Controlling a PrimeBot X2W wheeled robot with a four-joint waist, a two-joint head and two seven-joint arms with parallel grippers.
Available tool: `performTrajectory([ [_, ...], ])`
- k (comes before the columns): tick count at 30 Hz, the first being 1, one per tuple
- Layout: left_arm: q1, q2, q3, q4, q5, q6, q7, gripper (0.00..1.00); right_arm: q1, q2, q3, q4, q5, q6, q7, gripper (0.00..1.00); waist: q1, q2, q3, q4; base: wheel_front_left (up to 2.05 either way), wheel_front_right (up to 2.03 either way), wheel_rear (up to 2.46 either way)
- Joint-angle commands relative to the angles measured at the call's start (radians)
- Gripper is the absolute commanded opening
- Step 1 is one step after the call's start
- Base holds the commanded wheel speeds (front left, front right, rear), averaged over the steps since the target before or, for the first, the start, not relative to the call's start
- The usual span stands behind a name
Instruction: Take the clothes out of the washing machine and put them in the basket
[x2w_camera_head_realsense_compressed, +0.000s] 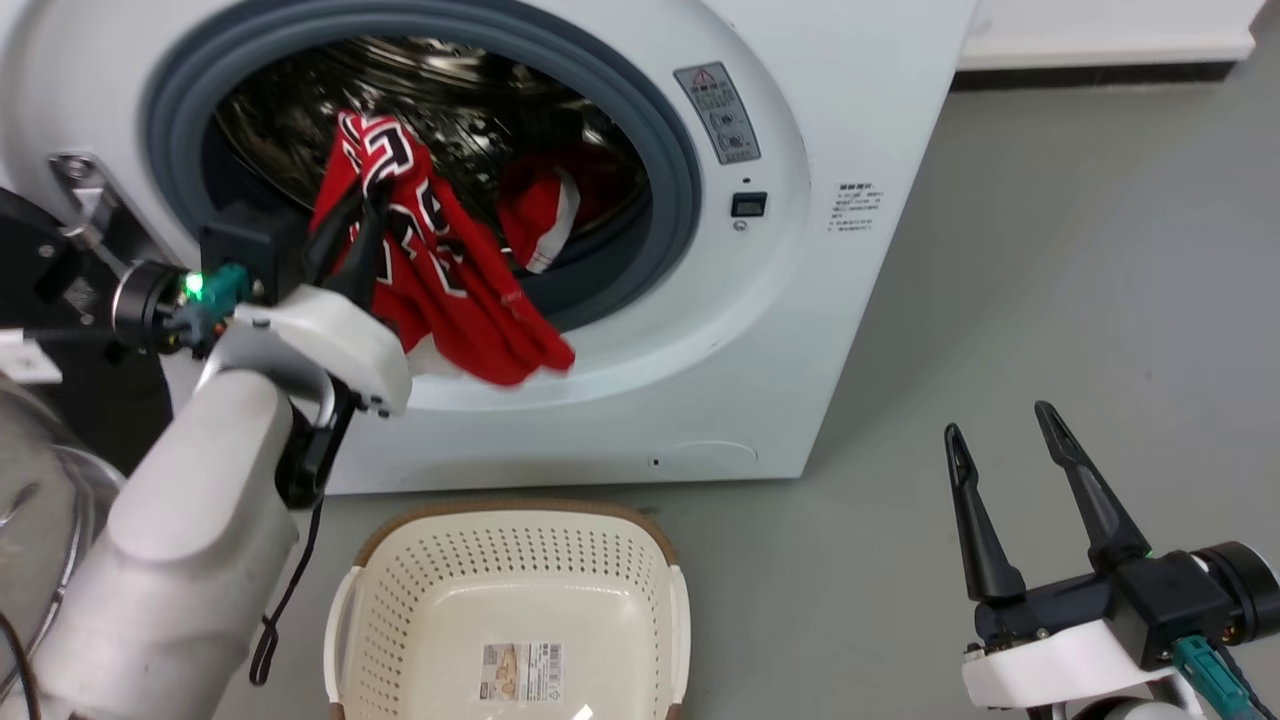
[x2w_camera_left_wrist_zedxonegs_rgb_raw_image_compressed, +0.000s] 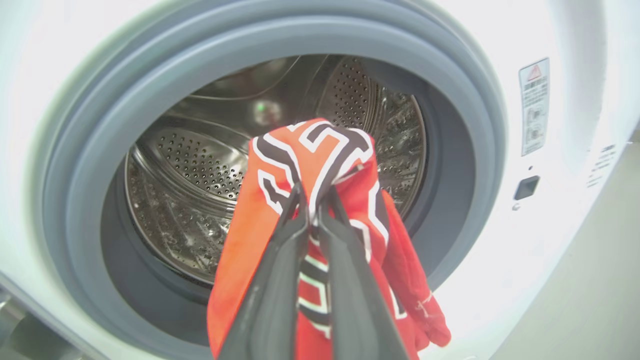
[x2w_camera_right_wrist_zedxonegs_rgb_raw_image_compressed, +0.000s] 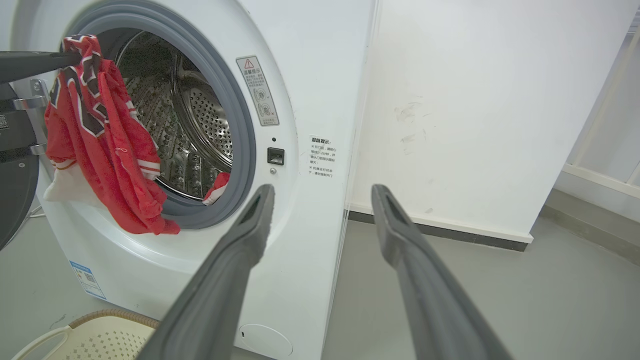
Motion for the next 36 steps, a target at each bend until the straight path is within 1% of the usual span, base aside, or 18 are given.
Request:
performTrajectory([
  [1,0.031,0.01,0.004,-0.044,0.003,0.014,-0.007,0.0,0.012,0.001,-0.001,0.001,-0.005,-0.001,-0.002,1.0,0.0002,-0.0001,-0.027,0.016,0.0,0.0,0.0],
  [5,0.119,0.044,0.005,-0.208,0.009,0.062,0.006,0.0,0.031,0.001,-0.003,0.001,-0.003,-0.001,-0.002,1.0,0.0002,-0.0001,-0.052,0.025,0.0,0.0,0.0],
  [14,0.286,0.132,0.013,-0.582,0.02,0.177,0.083,0.0,0.065,0.001,-0.003,0.004,0.001,-0.001,-0.002,1.0,0.0002,-0.0001,-0.09,0.04,0.0,0.0,0.0],
  [18,0.35,0.17,0.012,-0.708,0.028,0.218,0.12,0.0,0.074,0.001,-0.004,0.007,0.001,-0.001,-0.002,1.0,0.0002,-0.0001,-0.096,0.045,0.0,0.0,0.0],
  [21,0.389,0.193,0.012,-0.777,0.036,0.243,0.139,0.0,0.073,0.001,-0.004,0.007,-0.001,-0.001,-0.002,1.0,0.0002,-0.0001,-0.093,0.047,0.0,0.0,0.0],
  [24,0.423,0.211,0.01,-0.824,0.038,0.261,0.154,0.0,0.064,0.001,-0.005,0.003,-0.003,-0.001,-0.002,1.0,0.0002,-0.0001,-0.084,0.048,0.0,0.0,0.0],
  [27,0.466,0.218,-0.013,-0.848,0.035,0.265,0.167,0.0,0.046,0.001,-0.006,-0.003,-0.006,-0.001,-0.002,1.0,0.0002,-0.0001,-0.059,0.046,0.0,0.0,0.0],
  [32,0.513,0.199,-0.042,-0.828,0.022,0.265,0.155,0.0,0.023,0.001,-0.012,-0.004,-0.012,-0.001,-0.002,1.0,0.0002,-0.0001,-0.01,0.041,0.0,0.0,0.0],
  [36,0.54,0.173,-0.068,-0.764,0.005,0.245,0.136,0.0,0.002,0.001,-0.016,-0.008,-0.019,-0.001,-0.002,1.0,0.0002,-0.0001,0.036,0.037,0.0,0.0,0.0],
])
